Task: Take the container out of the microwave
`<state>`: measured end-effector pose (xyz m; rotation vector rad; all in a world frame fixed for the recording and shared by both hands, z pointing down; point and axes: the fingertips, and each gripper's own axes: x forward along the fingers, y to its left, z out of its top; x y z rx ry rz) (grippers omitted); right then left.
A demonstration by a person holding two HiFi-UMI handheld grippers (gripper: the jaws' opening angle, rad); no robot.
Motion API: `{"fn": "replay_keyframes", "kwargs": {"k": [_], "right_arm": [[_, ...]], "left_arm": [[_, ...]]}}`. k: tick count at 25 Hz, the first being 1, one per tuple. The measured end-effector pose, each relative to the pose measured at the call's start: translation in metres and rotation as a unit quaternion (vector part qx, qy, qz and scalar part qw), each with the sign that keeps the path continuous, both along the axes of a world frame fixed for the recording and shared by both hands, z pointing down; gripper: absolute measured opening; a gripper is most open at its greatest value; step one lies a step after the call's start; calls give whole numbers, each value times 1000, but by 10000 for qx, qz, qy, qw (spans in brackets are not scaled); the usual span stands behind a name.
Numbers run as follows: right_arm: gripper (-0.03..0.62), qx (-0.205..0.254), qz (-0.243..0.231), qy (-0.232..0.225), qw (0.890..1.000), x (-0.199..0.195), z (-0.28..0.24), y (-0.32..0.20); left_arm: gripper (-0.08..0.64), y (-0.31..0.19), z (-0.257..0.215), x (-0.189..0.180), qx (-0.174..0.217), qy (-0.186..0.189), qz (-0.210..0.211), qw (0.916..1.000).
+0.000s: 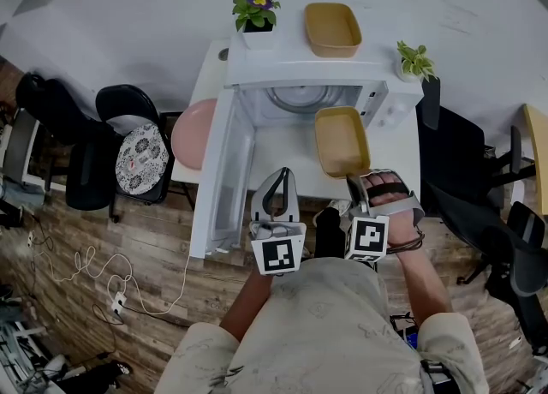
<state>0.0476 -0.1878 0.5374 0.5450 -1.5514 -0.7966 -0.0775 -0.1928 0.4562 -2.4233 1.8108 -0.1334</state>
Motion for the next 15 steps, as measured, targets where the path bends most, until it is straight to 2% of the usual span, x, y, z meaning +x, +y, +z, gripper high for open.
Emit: {"fn": "replay_keyframes", "kwargs": {"k": [15], "right_arm": [[29, -96, 19, 58, 9999, 3, 6, 3]], "left_arm": [[8, 0, 4, 4, -47, 24, 12, 10000]]}}
